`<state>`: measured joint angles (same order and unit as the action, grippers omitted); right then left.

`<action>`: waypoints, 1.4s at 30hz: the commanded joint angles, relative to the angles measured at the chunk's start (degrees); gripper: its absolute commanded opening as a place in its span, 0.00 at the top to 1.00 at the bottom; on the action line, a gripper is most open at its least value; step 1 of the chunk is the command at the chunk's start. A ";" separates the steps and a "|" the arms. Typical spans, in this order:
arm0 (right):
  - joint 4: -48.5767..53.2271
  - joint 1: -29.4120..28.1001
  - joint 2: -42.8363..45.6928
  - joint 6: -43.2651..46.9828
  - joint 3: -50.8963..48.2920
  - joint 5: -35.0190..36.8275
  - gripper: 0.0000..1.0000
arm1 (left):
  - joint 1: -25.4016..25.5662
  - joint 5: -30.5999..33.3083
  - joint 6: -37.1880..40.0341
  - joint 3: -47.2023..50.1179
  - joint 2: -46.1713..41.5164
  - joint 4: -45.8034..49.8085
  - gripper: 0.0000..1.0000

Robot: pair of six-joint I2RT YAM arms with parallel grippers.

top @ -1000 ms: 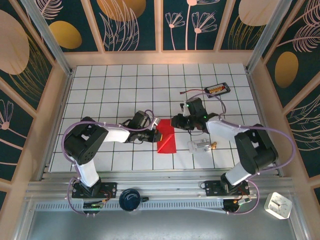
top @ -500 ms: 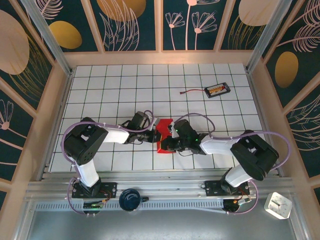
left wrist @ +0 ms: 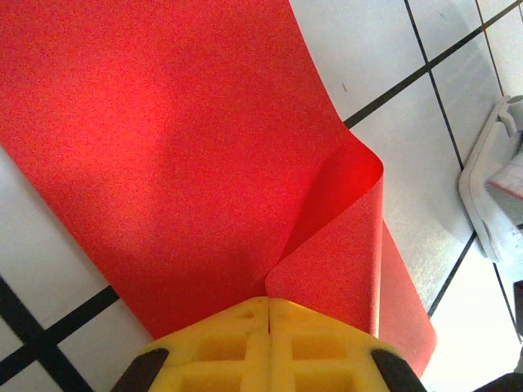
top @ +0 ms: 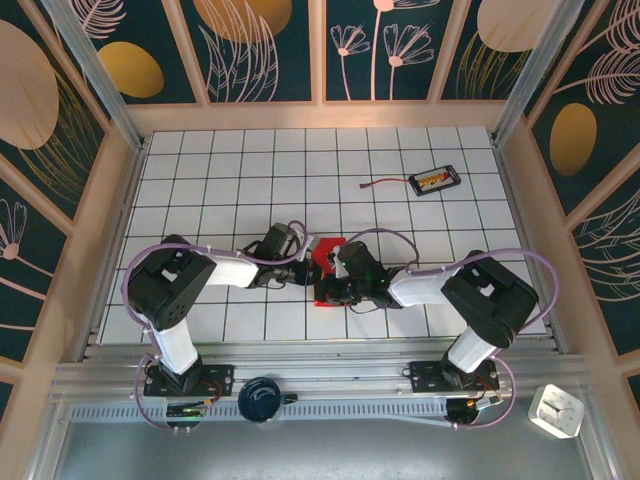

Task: Fold a paper plane with a square sheet of paper (pick it up from the middle)
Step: Fold the triangle a second time at the center of the table.

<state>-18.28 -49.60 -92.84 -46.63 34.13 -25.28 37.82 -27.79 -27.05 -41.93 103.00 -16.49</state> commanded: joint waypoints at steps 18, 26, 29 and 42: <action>-1.47 -1.52 -3.76 0.40 -1.87 2.32 1.00 | -0.82 5.77 1.20 2.45 2.48 6.91 1.00; -1.51 -3.44 -2.27 -1.44 -4.96 2.99 1.00 | -0.82 6.74 1.21 2.29 2.51 7.44 1.00; -1.59 -3.97 -1.71 -1.88 -5.78 3.04 1.00 | -0.75 7.11 1.27 2.20 2.43 7.69 1.00; 1.66 -5.62 1.10 0.34 -4.89 1.75 1.00 | -0.77 7.75 1.38 1.95 2.62 8.10 1.00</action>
<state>-22.09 -54.39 -93.27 -47.13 30.22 -21.61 37.85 -27.55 -27.05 -41.93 103.00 -16.45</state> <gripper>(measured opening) 0.045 0.043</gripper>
